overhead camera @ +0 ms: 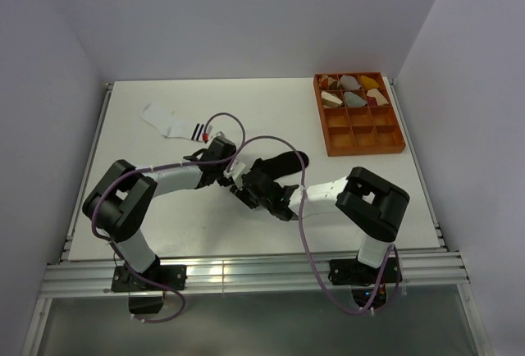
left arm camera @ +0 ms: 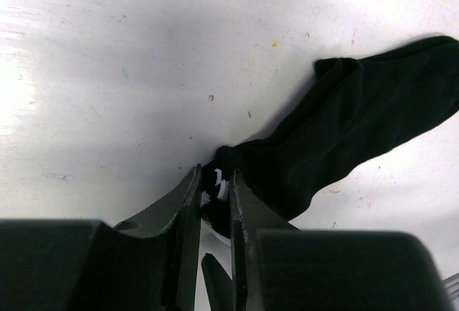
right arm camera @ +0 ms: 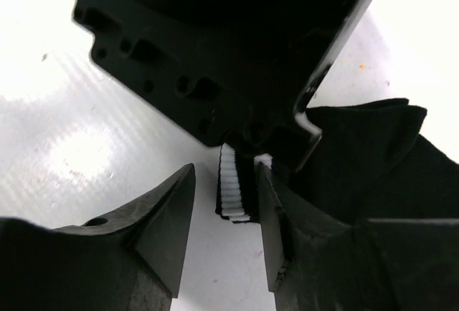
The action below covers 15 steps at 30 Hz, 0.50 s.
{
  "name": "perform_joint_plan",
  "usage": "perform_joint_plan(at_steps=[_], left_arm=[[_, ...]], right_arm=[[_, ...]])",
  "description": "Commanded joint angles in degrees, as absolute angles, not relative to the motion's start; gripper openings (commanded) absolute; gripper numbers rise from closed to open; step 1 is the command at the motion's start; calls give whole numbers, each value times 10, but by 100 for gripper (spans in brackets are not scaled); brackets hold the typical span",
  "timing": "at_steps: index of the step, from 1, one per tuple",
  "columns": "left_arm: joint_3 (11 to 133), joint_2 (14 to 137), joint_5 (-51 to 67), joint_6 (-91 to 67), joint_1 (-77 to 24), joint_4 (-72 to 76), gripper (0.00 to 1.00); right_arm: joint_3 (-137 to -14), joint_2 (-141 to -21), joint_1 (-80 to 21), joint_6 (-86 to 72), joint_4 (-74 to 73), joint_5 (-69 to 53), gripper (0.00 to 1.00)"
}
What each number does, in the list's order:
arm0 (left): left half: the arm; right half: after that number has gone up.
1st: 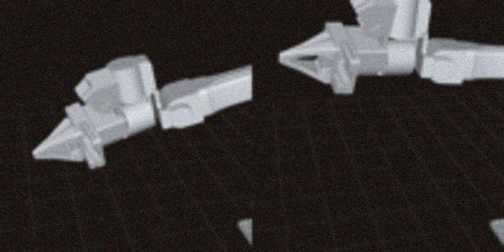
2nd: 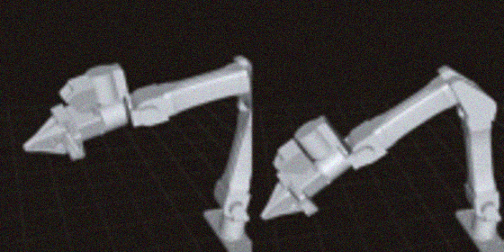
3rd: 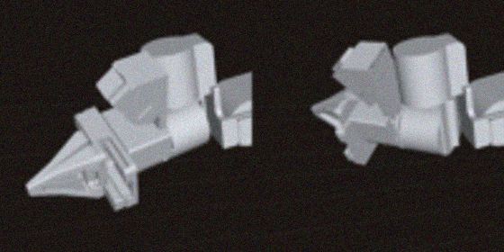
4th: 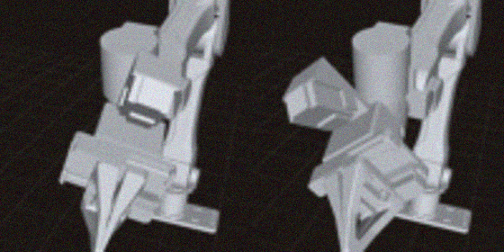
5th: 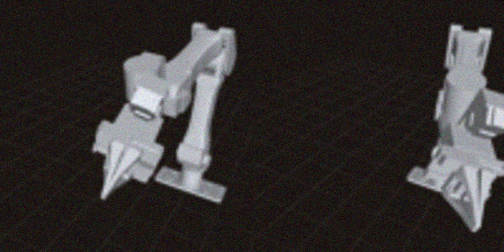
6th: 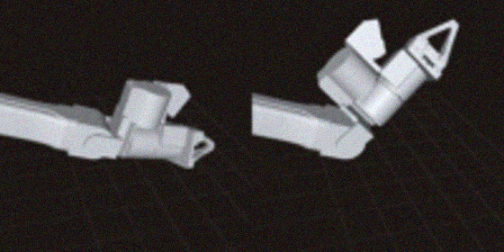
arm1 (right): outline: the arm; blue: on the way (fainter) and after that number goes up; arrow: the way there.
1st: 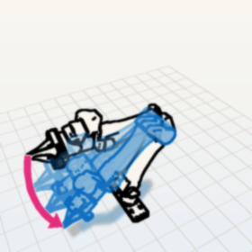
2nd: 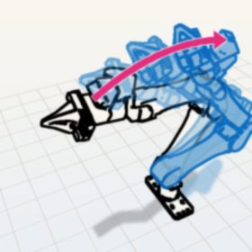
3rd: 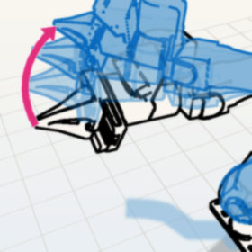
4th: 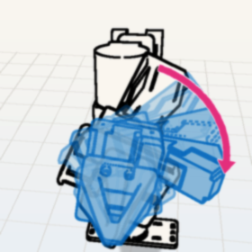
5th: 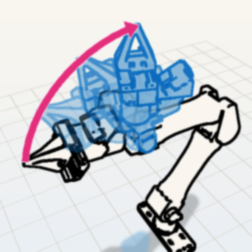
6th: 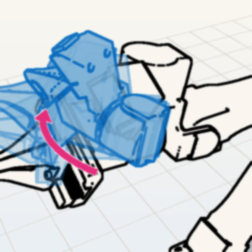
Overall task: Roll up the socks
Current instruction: Roll the sock at the center of the board.
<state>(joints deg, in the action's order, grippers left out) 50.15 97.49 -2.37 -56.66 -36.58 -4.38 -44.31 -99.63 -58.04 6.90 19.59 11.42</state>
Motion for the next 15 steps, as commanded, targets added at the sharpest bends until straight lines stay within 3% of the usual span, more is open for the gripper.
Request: perform_joint_plan(at_steps=[1,10,12,15], left_arm=[[502,984,-18,-561,-370,-75,0],[492,974,-5,-570,-368,-73,0],[493,974,-5,-569,-368,-71,0],[496,979,-5,-565,-368,-73,0]], right_arm=[[-468,-1026,-584,55,171,131,47],[-509,-1062,-584,29,93,158,36],[-506,-1052,-584,25,90,161,37],[-479,-1024,-583,22,119,157,47]])
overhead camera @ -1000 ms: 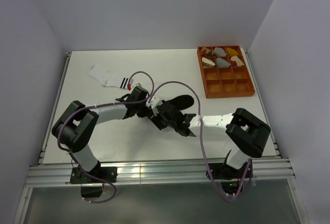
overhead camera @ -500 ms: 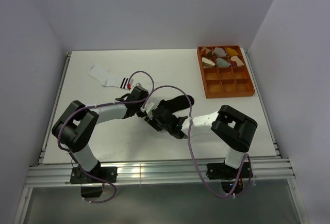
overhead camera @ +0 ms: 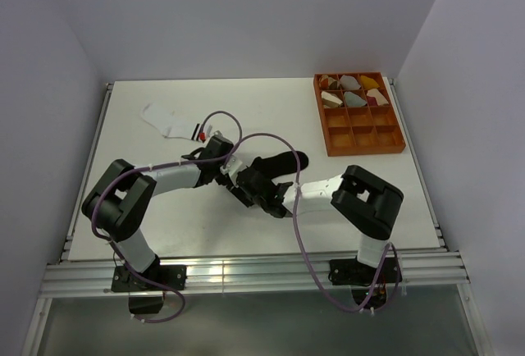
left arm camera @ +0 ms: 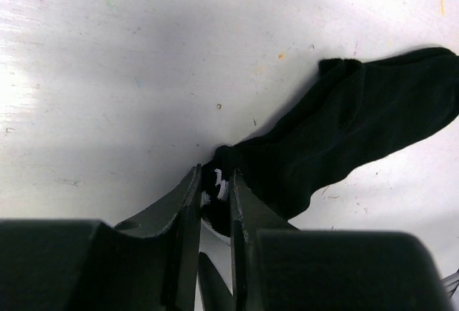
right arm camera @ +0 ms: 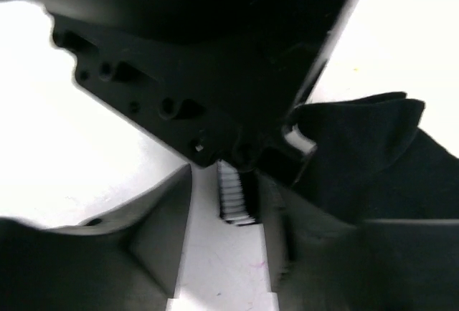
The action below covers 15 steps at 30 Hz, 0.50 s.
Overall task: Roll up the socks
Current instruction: Roll the sock at the center of the board.
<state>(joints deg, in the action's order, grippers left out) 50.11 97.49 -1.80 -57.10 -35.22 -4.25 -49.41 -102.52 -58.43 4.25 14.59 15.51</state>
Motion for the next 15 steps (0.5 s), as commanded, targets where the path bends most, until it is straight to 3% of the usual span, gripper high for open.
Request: perform_joint_plan(at_steps=[1,5,10,15], left_arm=[[497,981,-5,-564,-368,-72,0],[498,984,4,-563,-368,-73,0],[498,985,5,-559,-368,-77,0],[502,986,10,-559,-368,-77,0]], right_arm=[[-469,-1005,-582,19,123,156,52],[-449,-950,-570,5,148,110,59],[-450,-904,-548,12,150,93,59],[-462,-932,-541,20,139,84,58]])
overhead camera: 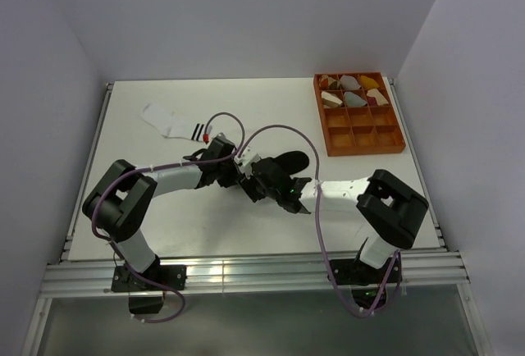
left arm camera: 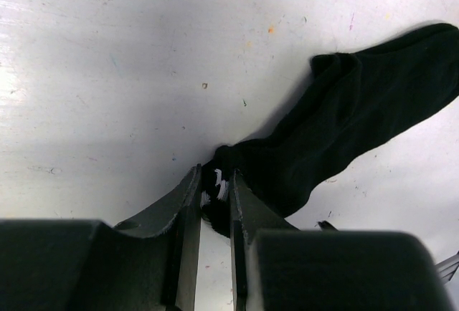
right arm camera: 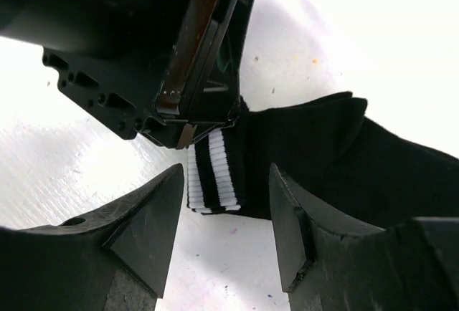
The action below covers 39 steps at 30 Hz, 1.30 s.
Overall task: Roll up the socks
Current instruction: Roll the sock at the center of the board.
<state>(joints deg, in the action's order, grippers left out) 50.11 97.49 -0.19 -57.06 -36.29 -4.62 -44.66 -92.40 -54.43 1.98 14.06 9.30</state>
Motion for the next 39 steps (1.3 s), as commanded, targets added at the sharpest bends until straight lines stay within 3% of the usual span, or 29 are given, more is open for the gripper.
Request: perform_joint_plan(at_steps=[1,10,20,39], left_arm=[[502,986,9,-559,-368,-79,0],[507,984,9,-560,-368,-84,0],[511,991,16,-565,-368,-90,0],[511,995,20,-563,-368,-92,0]], right_arm=[[-465,-936,-541,20,136,80,58],[-471,-967,-545,23,115,55,57],[-494,-1000,-577,25,94,109,56],[-500,-954,-584,16,101,173,57]])
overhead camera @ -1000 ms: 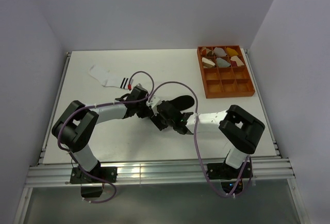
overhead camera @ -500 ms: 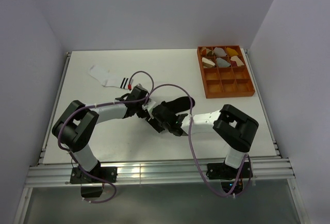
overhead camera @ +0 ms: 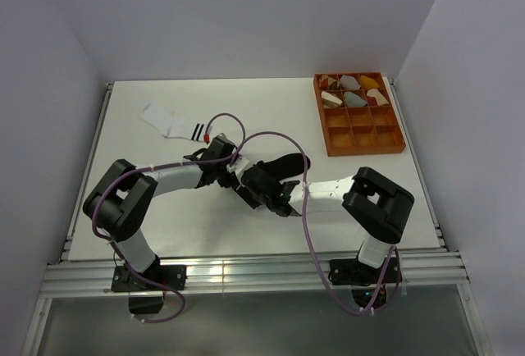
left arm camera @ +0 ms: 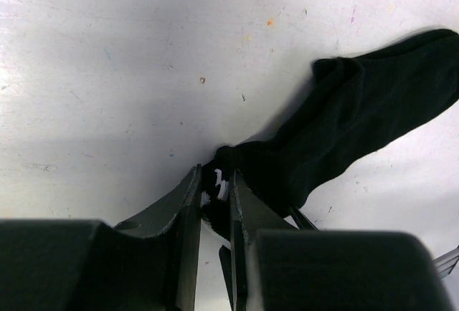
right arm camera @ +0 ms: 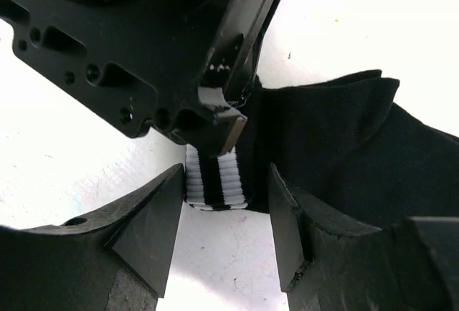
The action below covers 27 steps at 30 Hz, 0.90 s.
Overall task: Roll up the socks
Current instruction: Roll the sock at the center of the board.
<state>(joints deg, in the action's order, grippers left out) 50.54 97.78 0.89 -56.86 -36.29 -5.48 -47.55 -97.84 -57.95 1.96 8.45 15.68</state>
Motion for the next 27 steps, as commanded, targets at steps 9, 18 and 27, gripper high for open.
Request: perform_joint_plan(at_steps=[9,18,27], left_arm=[[511,998,24,-565,-368,-91,0],[514,1005,31,-572,-368,-91,0],[498,989,33,-589,-360,-73,5]], right_arm=[[-510,-987,-584,14,88,145,55],[-519,-1006,-596,12,70,153,42],[-502,-995,-592,-27,48,116,5]])
